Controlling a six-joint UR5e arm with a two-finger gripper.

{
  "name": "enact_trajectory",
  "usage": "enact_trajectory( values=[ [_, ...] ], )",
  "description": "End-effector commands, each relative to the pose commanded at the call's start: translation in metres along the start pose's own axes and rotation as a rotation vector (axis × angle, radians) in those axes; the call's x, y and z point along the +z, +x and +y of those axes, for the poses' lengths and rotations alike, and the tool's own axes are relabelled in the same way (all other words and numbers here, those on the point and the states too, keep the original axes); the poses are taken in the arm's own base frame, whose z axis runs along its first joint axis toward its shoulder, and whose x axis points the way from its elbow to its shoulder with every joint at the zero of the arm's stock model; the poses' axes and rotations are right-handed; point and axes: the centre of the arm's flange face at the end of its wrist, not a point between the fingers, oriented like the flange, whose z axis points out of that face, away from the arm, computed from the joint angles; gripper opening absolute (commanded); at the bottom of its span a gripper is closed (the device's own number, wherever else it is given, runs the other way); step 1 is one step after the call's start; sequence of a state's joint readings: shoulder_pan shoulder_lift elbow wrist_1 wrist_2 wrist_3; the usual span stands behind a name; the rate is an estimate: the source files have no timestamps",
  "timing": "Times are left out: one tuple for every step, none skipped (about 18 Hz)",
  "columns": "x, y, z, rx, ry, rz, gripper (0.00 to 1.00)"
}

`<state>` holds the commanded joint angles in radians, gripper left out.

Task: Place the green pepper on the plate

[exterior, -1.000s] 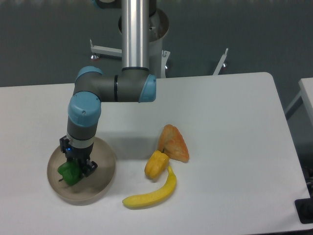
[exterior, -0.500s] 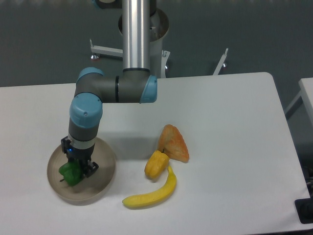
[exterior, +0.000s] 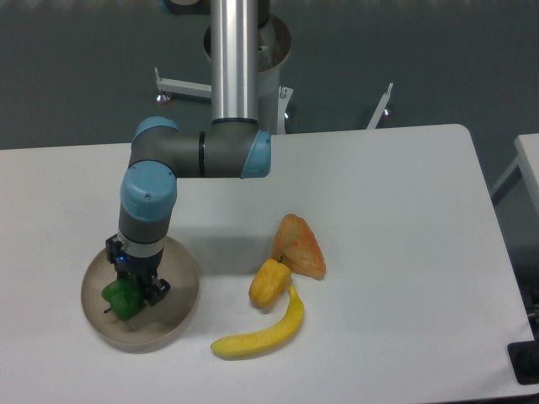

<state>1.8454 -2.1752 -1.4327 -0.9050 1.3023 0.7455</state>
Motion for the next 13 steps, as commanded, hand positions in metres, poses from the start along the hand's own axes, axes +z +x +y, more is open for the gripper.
enact_trajectory(
  values=[
    [0.000,-0.001,0.001,-0.001,0.000,0.000,0.76],
    [-0.002,-0.002,0.001,-0.004,0.001,-0.002,0.80],
    [-0.002,-0.005,0.002,-0.008,0.002,-0.003,0.83],
    [-0.003,-0.004,0.002,-0.006,0.003,-0.004,0.86],
    [-0.005,-0.004,0.002,-0.009,0.005,-0.006,0.89],
    [-0.006,-0.005,0.002,-0.010,0.005,-0.007,0.92],
    [-0.008,-0.005,0.001,-0.010,0.008,-0.010,0.93],
    [-0.011,-0.007,0.003,-0.016,0.009,-0.012,0.95],
    [-0.013,-0.009,0.004,-0.023,0.010,-0.014,0.97],
    [-0.017,-0.011,0.007,-0.027,0.010,-0.018,1.00],
    [-0.020,-0.013,0.010,-0.027,0.009,-0.021,1.00],
    [-0.022,-0.019,0.015,-0.036,0.008,-0.025,1.00],
    [-0.025,-0.025,0.021,-0.046,0.007,-0.028,1.00]
  ],
)
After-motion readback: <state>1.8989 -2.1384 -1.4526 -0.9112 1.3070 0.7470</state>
